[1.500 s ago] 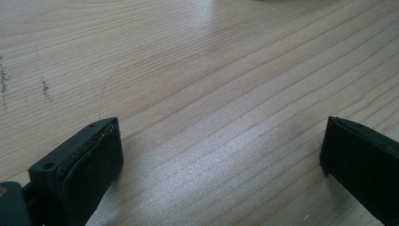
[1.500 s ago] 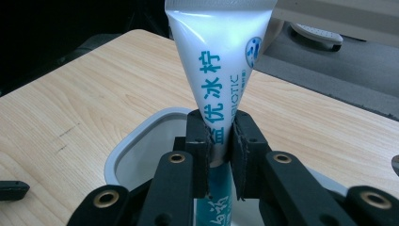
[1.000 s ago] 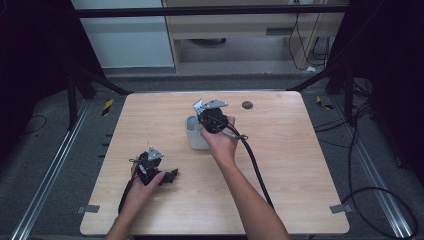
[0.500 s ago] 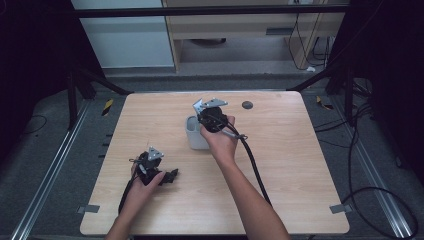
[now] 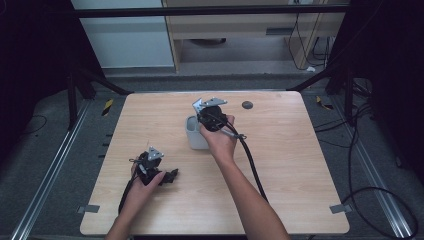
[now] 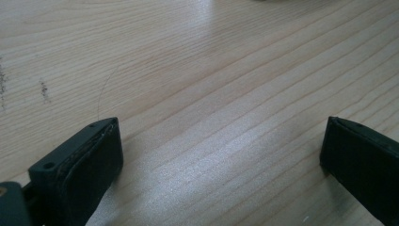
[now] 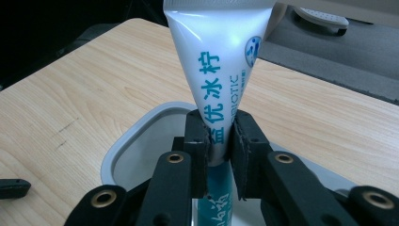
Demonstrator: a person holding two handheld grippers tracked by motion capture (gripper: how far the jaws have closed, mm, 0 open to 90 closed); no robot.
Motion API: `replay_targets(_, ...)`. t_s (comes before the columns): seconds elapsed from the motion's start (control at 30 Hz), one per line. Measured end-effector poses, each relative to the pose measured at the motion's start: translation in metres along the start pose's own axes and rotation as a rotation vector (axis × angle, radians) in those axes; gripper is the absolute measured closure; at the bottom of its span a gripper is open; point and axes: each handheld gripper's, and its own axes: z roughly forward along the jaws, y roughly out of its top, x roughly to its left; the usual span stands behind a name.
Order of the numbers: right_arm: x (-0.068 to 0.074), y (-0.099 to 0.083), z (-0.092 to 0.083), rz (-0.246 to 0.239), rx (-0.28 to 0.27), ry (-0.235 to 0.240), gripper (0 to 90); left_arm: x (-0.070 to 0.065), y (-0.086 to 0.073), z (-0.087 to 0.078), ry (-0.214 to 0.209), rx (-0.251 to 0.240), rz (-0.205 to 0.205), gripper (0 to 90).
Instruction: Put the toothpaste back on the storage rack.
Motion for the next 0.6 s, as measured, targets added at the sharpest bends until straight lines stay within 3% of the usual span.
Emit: replay_targets(0.6,0.0012,0.0017,0.0021,-0.003,0.007,0.003,76.9,0.0,0.0,0.0001,0.0,0.0,0.0,0.0)
